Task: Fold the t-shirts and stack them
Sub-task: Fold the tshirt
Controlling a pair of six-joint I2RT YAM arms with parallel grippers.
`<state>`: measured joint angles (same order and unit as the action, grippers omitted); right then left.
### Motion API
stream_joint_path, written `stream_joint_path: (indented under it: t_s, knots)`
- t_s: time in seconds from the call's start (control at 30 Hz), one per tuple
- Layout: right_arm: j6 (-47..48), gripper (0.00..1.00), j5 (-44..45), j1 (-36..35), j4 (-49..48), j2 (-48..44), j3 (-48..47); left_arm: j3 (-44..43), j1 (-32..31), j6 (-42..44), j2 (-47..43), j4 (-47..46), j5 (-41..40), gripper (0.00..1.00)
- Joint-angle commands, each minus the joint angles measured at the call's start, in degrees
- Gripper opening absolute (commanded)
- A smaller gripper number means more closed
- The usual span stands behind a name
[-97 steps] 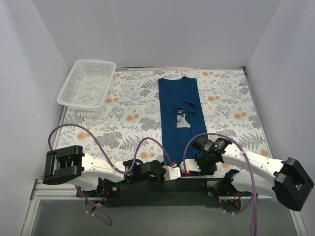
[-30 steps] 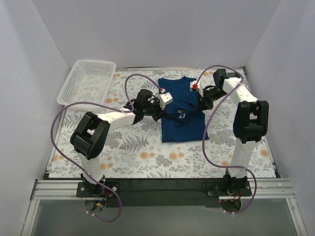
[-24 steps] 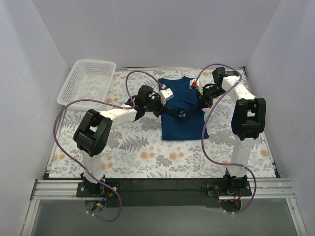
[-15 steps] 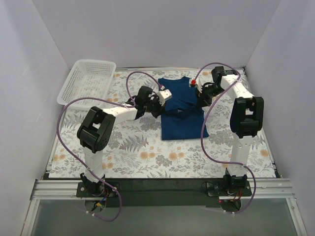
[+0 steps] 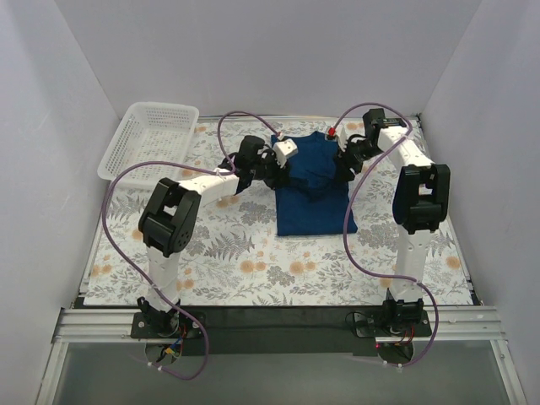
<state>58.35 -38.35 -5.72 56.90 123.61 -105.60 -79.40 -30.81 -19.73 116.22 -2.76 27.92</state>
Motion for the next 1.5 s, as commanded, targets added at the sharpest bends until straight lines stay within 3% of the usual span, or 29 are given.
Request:
stream_joint_path:
  t_s: [0.0, 0.07, 0.17, 0.3, 0.43, 0.5, 0.63, 0.77, 0.87, 1.03, 1.27, 1.37, 1.43, 1.47]
  knots:
    - [-16.09, 0.51, 3.25, 0.97, -11.87, -4.49, 1.6, -2.17, 0.4, -4.25, 0.23, 1.36, -5.74, 0.47]
    - [-24.39, 0.62, 8.53, 1.15, -24.0, -7.84, 5.3, -2.08, 0.4, -5.93, -1.69, -0.65, -9.18, 0.6]
    - [-30.3, 0.66, 12.15, 1.15, -31.93, -14.61, 11.89, -2.26, 0.4, -7.87, -5.11, -1.36, -15.52, 0.67]
    - [-32.16, 0.6, 4.29, 2.54, -33.61, -23.74, 21.12, 1.59, 0.4, -8.66, -11.86, -0.84, -17.64, 0.7]
    - [-29.52, 0.52, -1.54, 4.04, -32.74, -29.38, 34.22, 10.64, 0.4, -13.23, -21.19, 1.53, -11.14, 0.7]
    - [-28.99, 0.52, -4.7, 4.75, -30.82, -31.84, 37.64, 14.34, 0.48, -20.94, -24.1, 4.33, -8.16, 0.69]
    - [-32.49, 0.65, -5.69, 7.64, -31.24, -36.77, 45.12, 28.11, 0.14, -35.27, -31.3, 5.75, -4.9, 0.65]
    - [-38.56, 0.68, -0.6, 8.53, -32.2, -37.13, 51.18, 38.58, -2.32, -47.65, -34.75, -1.67, -4.28, 0.64]
    - [-41.47, 0.66, 2.83, 9.4, -32.3, -34.24, 51.55, 41.86, -3.64, -51.54, -33.36, -6.19, -6.39, 0.64]
    - [-43.14, 0.65, 0.56, 10.73, -32.12, -29.58, 51.37, 41.17, -4.35, -56.12, -27.82, -12.16, -7.35, 0.64]
    - [-42.62, 0.55, -4.36, 10.73, -29.31, -23.6, 50.58, 34.05, -5.58, -60.43, -17.71, -10.08, -8.85, 0.61]
    - [-41.22, 0.48, -5.77, 10.73, -27.64, -22.8, 50.32, 31.59, -6.11, -62.09, -14.02, -8.13, -7.81, 0.47]
    - [-39.99, 0.37, -6.04, 10.72, -25.62, -22.45, 49.71, 30.88, -6.98, -62.1, -12.35, -7.96, -7.09, 0.35]
    - [-38.67, 0.27, -5.51, 10.73, -24.75, -22.01, 49.36, 30.71, -7.25, -62.01, -12.08, -8.04, -6.31, 0.28]
